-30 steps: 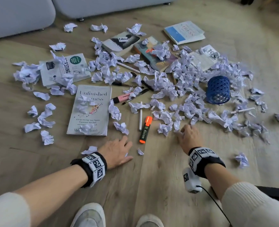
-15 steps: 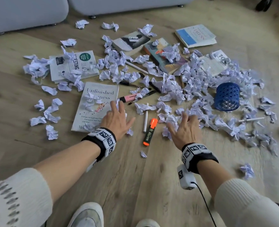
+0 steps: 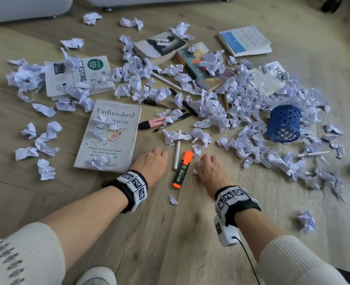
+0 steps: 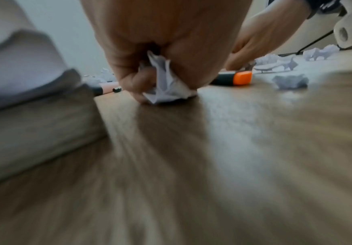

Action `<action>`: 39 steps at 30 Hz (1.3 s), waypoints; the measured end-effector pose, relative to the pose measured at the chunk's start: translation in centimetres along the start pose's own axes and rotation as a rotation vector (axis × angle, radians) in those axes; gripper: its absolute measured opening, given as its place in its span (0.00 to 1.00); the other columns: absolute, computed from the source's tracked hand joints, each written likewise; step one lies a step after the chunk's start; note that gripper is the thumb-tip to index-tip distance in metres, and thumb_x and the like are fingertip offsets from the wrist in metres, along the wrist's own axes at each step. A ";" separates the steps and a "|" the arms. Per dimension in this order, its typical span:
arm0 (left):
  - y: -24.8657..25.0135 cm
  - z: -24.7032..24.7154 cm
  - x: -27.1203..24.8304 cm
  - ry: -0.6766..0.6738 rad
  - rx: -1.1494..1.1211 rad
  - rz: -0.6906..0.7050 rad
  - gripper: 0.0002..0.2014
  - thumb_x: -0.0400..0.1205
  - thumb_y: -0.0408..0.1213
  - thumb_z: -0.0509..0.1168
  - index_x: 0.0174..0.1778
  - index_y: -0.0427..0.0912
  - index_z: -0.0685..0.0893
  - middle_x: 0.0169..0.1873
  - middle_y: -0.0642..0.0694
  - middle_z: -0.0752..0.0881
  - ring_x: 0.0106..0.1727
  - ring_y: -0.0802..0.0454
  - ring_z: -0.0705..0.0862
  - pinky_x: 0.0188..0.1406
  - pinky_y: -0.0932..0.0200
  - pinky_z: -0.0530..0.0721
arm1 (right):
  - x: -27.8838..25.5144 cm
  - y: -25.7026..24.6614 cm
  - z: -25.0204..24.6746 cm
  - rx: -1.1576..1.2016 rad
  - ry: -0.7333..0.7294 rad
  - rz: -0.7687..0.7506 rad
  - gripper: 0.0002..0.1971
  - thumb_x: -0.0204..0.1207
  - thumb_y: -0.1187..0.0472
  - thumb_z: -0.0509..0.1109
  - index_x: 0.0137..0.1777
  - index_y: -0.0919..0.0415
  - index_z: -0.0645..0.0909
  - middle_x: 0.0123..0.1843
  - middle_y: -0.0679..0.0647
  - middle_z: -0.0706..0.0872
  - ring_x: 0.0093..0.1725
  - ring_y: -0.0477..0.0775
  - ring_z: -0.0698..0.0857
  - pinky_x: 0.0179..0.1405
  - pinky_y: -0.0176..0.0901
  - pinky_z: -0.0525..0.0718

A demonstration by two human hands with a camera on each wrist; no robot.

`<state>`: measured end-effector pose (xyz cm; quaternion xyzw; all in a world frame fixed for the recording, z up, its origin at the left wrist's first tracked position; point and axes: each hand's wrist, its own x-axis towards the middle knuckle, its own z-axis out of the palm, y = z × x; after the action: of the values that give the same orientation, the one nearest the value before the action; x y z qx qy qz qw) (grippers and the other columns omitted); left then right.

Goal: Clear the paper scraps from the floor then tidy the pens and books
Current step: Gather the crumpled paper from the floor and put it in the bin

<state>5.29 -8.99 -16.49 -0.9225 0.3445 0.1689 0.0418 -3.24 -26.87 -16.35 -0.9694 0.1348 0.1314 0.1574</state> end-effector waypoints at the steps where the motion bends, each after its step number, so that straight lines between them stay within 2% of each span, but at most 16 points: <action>1: 0.0 -0.4 0.5 -0.024 -0.021 -0.020 0.08 0.83 0.28 0.50 0.53 0.38 0.74 0.48 0.38 0.79 0.41 0.41 0.80 0.34 0.51 0.73 | -0.1 0.2 -0.3 0.021 0.001 -0.010 0.12 0.82 0.60 0.61 0.56 0.70 0.76 0.55 0.66 0.79 0.53 0.65 0.80 0.44 0.49 0.75; 4: -0.3 -2.0 1.8 0.026 -0.155 -0.071 0.07 0.81 0.36 0.60 0.53 0.39 0.78 0.45 0.40 0.84 0.42 0.43 0.81 0.36 0.53 0.75 | -0.3 1.4 -1.6 0.077 0.126 0.137 0.11 0.75 0.55 0.66 0.47 0.64 0.76 0.44 0.56 0.79 0.42 0.57 0.77 0.33 0.41 0.67; 7: -0.2 -3.3 3.1 0.172 -0.314 -0.085 0.11 0.76 0.37 0.68 0.51 0.41 0.77 0.36 0.47 0.78 0.38 0.46 0.80 0.32 0.56 0.72 | 0.2 3.1 -3.4 0.166 0.302 0.279 0.11 0.70 0.56 0.70 0.48 0.63 0.79 0.49 0.55 0.77 0.44 0.56 0.77 0.41 0.41 0.71; 9: 0.2 -3.8 4.1 0.250 -0.379 -0.091 0.13 0.75 0.35 0.68 0.52 0.42 0.73 0.38 0.46 0.77 0.34 0.47 0.79 0.26 0.59 0.68 | 0.6 3.8 -4.2 0.221 0.362 0.289 0.12 0.71 0.60 0.70 0.53 0.62 0.79 0.53 0.56 0.76 0.44 0.52 0.74 0.42 0.42 0.73; 13: 0.8 -3.5 5.9 0.260 -0.359 -0.114 0.20 0.78 0.34 0.66 0.65 0.47 0.71 0.55 0.40 0.70 0.32 0.48 0.75 0.28 0.57 0.73 | 2.0 3.4 -4.1 0.110 0.294 0.008 0.25 0.72 0.66 0.67 0.71 0.56 0.70 0.68 0.57 0.70 0.42 0.50 0.80 0.40 0.48 0.86; 16: 1.1 -2.5 6.5 0.222 -0.260 -0.036 0.19 0.82 0.39 0.65 0.69 0.52 0.72 0.54 0.40 0.71 0.38 0.45 0.80 0.31 0.53 0.77 | 3.2 2.3 -3.3 0.034 0.170 -0.193 0.36 0.75 0.66 0.66 0.81 0.53 0.57 0.78 0.58 0.60 0.46 0.53 0.82 0.44 0.42 0.84; 18: 1.3 -1.9 6.5 0.245 -0.183 0.027 0.14 0.83 0.41 0.64 0.64 0.49 0.76 0.51 0.40 0.72 0.40 0.43 0.81 0.30 0.53 0.77 | 3.7 1.6 -2.4 0.022 0.098 -0.233 0.34 0.78 0.61 0.67 0.81 0.55 0.57 0.80 0.58 0.59 0.51 0.55 0.84 0.53 0.47 0.84; 20: 1.2 -1.3 6.5 0.265 -0.160 0.052 0.10 0.84 0.41 0.63 0.60 0.46 0.79 0.50 0.39 0.72 0.38 0.42 0.80 0.28 0.52 0.74 | 3.7 1.4 -1.3 0.062 0.067 -0.228 0.27 0.79 0.59 0.68 0.76 0.57 0.65 0.76 0.57 0.65 0.52 0.59 0.84 0.53 0.53 0.84; 22: 0.9 -0.7 6.6 0.265 -0.221 0.035 0.08 0.85 0.41 0.61 0.55 0.42 0.78 0.51 0.37 0.71 0.36 0.41 0.79 0.28 0.50 0.78 | 3.6 1.4 -0.6 0.075 0.105 -0.210 0.17 0.79 0.58 0.68 0.66 0.62 0.73 0.66 0.58 0.72 0.47 0.61 0.83 0.45 0.56 0.83; 25: 0.4 -0.1 6.3 0.324 -0.307 0.018 0.11 0.85 0.43 0.57 0.47 0.39 0.78 0.54 0.33 0.73 0.34 0.38 0.80 0.29 0.44 0.82 | 3.0 1.4 -0.1 0.018 0.095 -0.186 0.11 0.81 0.57 0.65 0.55 0.66 0.76 0.57 0.60 0.75 0.43 0.62 0.80 0.39 0.51 0.79; 28: 0.7 -1.0 5.4 0.428 -0.357 0.046 0.19 0.84 0.50 0.51 0.40 0.38 0.78 0.44 0.38 0.76 0.32 0.42 0.78 0.27 0.51 0.77 | 2.3 1.5 -0.3 0.028 0.049 -0.157 0.09 0.82 0.59 0.62 0.53 0.66 0.76 0.52 0.60 0.76 0.41 0.63 0.80 0.39 0.54 0.78; 30: 1.3 -2.2 4.8 0.462 -0.395 0.047 0.21 0.83 0.51 0.49 0.37 0.40 0.77 0.37 0.43 0.76 0.31 0.46 0.75 0.28 0.56 0.69 | 1.7 1.3 -0.8 0.158 0.090 -0.123 0.09 0.81 0.57 0.63 0.45 0.64 0.74 0.45 0.58 0.76 0.38 0.60 0.77 0.36 0.51 0.74; 32: 2.0 -3.7 4.3 0.434 -0.432 0.069 0.16 0.84 0.48 0.53 0.36 0.43 0.75 0.35 0.47 0.76 0.33 0.48 0.74 0.32 0.57 0.65 | 1.1 0.7 -1.5 0.303 0.201 -0.081 0.12 0.78 0.55 0.65 0.38 0.60 0.68 0.38 0.55 0.75 0.35 0.56 0.73 0.33 0.48 0.69; 34: 2.8 -5.2 3.8 0.397 -0.478 0.120 0.12 0.85 0.44 0.57 0.36 0.45 0.71 0.35 0.48 0.75 0.35 0.49 0.72 0.34 0.57 0.64 | 0.4 -0.2 -2.6 0.405 0.289 -0.049 0.13 0.75 0.57 0.69 0.36 0.60 0.68 0.34 0.54 0.77 0.34 0.56 0.73 0.33 0.49 0.72; 36: 3.3 -7.0 3.2 0.387 -0.473 0.185 0.12 0.85 0.43 0.58 0.37 0.46 0.69 0.35 0.48 0.74 0.35 0.49 0.72 0.35 0.58 0.64 | -0.7 -0.9 -3.9 0.481 0.365 -0.023 0.13 0.73 0.59 0.70 0.34 0.61 0.68 0.31 0.54 0.77 0.31 0.53 0.72 0.32 0.49 0.72; 39: 3.9 -9.9 1.8 0.367 -0.438 0.264 0.12 0.85 0.43 0.58 0.36 0.46 0.68 0.34 0.47 0.74 0.36 0.47 0.74 0.36 0.56 0.66 | -3.1 -1.4 -6.2 0.495 0.416 0.039 0.12 0.71 0.53 0.66 0.37 0.62 0.71 0.32 0.54 0.78 0.33 0.55 0.74 0.33 0.48 0.71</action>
<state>6.86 -14.98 -7.68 -0.8720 0.4185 0.0735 -0.2430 -4.39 -27.03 -9.40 -0.9051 0.2103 -0.1036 0.3548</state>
